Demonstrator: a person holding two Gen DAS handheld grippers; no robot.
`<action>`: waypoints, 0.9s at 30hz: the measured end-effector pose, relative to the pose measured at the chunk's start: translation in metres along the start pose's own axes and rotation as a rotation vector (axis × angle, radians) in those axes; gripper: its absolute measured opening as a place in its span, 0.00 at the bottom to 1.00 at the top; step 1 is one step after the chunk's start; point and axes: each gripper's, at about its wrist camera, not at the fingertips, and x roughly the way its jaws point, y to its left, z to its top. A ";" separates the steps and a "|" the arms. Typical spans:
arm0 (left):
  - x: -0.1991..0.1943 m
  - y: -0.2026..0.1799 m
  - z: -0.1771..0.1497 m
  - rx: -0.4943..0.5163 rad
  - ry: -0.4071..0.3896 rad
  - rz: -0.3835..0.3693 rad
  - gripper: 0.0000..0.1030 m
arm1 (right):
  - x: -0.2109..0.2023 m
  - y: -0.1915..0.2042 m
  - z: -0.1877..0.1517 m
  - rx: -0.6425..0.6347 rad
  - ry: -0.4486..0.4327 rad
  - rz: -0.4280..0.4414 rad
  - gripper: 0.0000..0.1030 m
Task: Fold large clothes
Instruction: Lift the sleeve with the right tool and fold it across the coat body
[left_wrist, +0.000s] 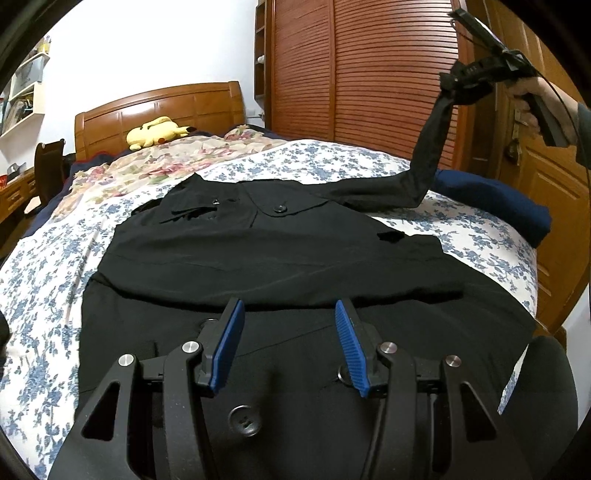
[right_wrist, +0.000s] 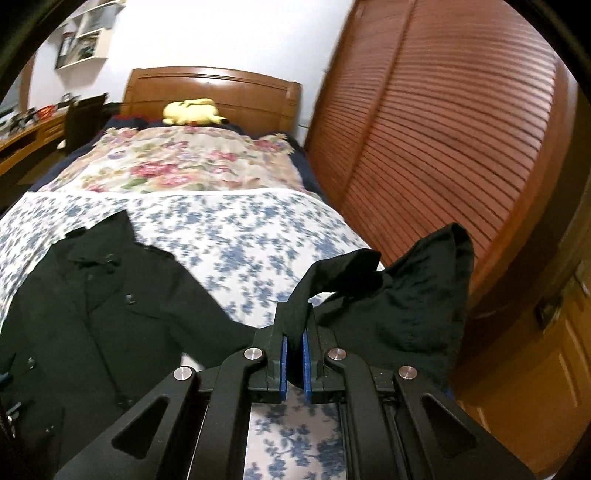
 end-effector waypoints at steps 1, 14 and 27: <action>-0.002 0.002 0.000 -0.002 -0.002 0.002 0.51 | -0.004 0.006 0.001 -0.008 -0.006 0.011 0.06; -0.025 0.033 -0.005 -0.056 -0.029 0.037 0.51 | -0.074 0.116 -0.004 -0.203 -0.129 0.325 0.06; -0.043 0.059 -0.008 -0.103 -0.062 0.072 0.51 | -0.045 0.176 -0.039 -0.306 -0.022 0.592 0.06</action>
